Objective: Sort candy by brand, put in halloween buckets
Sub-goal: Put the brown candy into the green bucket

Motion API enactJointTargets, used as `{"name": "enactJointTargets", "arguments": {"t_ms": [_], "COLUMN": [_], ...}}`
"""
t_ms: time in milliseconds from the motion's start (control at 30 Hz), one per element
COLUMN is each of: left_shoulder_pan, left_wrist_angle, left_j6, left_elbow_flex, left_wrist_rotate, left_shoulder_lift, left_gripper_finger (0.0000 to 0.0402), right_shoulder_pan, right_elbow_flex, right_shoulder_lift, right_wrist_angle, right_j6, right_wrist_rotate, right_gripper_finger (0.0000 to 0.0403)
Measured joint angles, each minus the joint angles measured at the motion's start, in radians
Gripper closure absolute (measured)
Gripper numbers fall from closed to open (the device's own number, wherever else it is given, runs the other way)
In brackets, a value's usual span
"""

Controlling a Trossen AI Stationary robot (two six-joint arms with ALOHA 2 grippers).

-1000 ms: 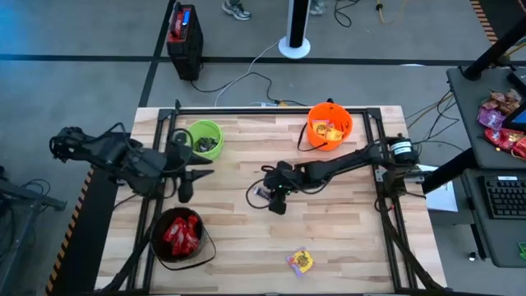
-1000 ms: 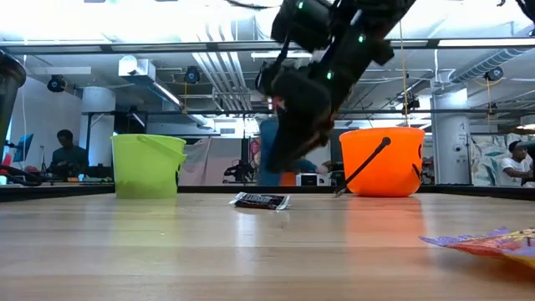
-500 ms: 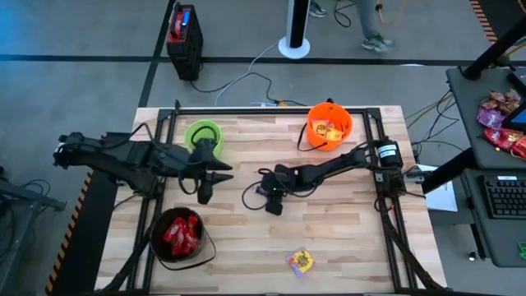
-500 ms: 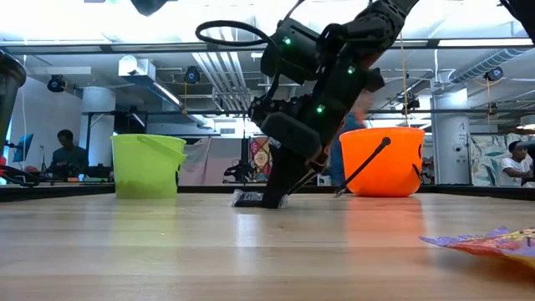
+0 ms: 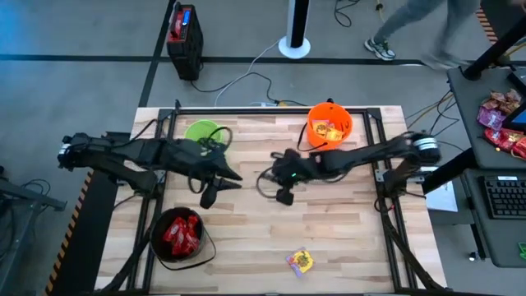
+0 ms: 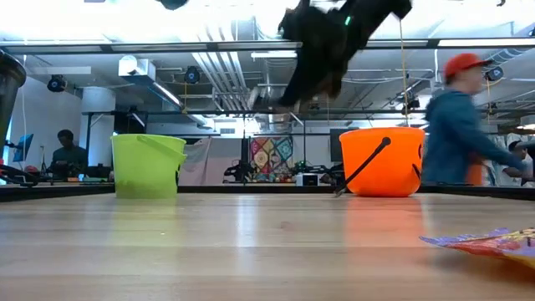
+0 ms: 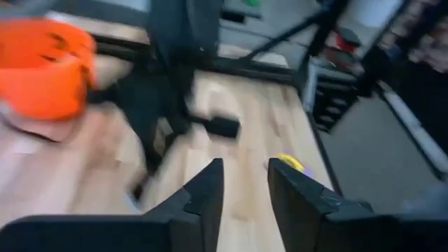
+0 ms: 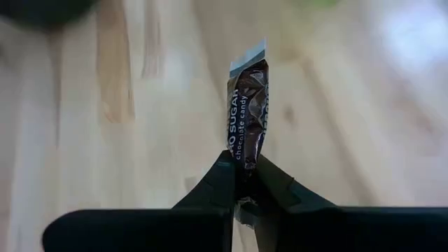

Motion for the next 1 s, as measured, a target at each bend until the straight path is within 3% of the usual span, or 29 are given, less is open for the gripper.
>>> {"name": "enactJointTargets", "arguments": {"t_ms": [167, 267, 533, 767, 1000], "left_shoulder_pan": [0.107, 0.146, 0.191, 0.206, 0.207], "left_wrist_angle": [0.122, 0.218, 0.295, 0.433, 0.448], "left_j6": [0.049, 0.03, -0.011, 0.008, 0.005], "left_elbow_flex": [-0.036, -0.058, -0.061, -0.051, -0.051], "left_wrist_rotate": [0.238, 0.321, 0.278, 0.243, 0.235], "left_shoulder_lift": [0.069, 0.112, 0.155, 0.171, 0.187], "left_gripper_finger": [0.0349, 0.0371, 0.0362, 0.03, 0.024], "right_shoulder_pan": [0.0, 0.003, 0.053, 0.075, 0.072], "right_elbow_flex": [-0.004, -0.002, -0.002, -0.006, -0.005], "right_shoulder_lift": [-0.197, -0.292, -0.367, -0.329, -0.3], "right_wrist_angle": [-0.005, 0.029, 0.237, 0.263, 0.261], "right_j6": [-0.042, -0.058, -0.08, -0.064, -0.083], "right_wrist_rotate": [0.069, 0.086, 0.098, 0.114, 0.114], "right_gripper_finger": [0.0388, 0.0388, 0.0389, 0.039, 0.039]}}
